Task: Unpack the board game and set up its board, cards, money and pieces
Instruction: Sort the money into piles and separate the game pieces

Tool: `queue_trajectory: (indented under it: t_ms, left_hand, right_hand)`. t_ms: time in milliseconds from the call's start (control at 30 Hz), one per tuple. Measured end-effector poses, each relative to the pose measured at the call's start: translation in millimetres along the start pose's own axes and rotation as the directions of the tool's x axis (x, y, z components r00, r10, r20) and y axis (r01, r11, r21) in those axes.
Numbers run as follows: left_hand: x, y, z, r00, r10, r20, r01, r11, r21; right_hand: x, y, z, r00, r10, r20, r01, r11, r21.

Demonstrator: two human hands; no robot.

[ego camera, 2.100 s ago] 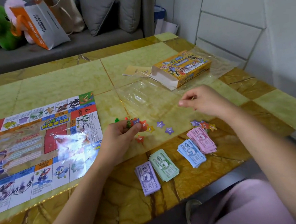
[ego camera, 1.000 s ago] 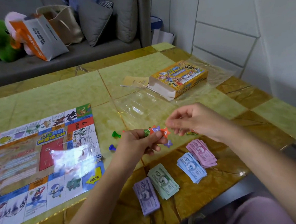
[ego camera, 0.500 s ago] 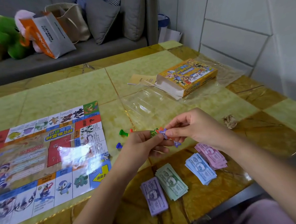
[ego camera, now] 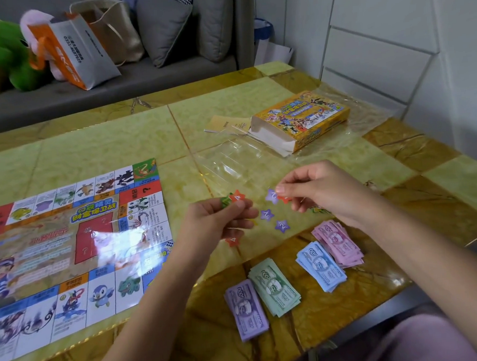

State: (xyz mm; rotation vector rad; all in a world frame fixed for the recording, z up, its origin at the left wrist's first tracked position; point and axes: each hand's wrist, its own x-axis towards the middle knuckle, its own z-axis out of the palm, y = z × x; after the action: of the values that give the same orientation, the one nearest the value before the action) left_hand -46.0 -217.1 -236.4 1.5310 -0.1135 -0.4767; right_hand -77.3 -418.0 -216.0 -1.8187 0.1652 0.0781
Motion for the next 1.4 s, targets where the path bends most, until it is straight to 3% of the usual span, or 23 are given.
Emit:
queue_trajectory:
  t_ms: [100, 233, 567, 733, 933, 1133, 1400]
  left_hand:
    - [4, 2, -15, 0.999, -0.010, -0.050, 0.008, 0.999, -0.036]
    - [6, -1, -16, 0.996, -0.086, 0.008, 0.086, 0.995, -0.056]
    - [10, 3, -12, 0.977, -0.205, 0.050, 0.211, 0.944, -0.254]
    - [10, 3, -12, 0.972, -0.218, 0.085, 0.232, 0.940, -0.248]
    - [9, -3, -12, 0.980, -0.147, 0.136, 0.164, 0.978, -0.127]
    - [5, -7, -6, 0.984, -0.094, 0.151, 0.107, 0.991, -0.083]
    - [4, -4, -7, 0.999, -0.031, 0.035, 0.033, 0.997, -0.066]
  right_hand:
    - [2, 3, -10, 0.998, 0.064, -0.001, -0.064, 0.990, -0.127]
    - [2, 13, -7, 0.990, 0.132, 0.041, -0.113, 0.946, -0.303]
    - [23, 17, 10, 0.994, 0.108, 0.001, -0.102, 0.938, -0.332]
    - [26, 16, 10, 0.999, 0.044, -0.015, -0.047, 0.907, -0.418]
    - [10, 6, -13, 0.999, 0.007, 0.043, 0.005, 0.963, -0.270]
    - [8, 7, -17, 0.990, 0.071, 0.121, -0.083, 0.992, 0.097]
    - [7, 4, -13, 0.992, 0.056, 0.113, -0.071, 0.989, 0.132]
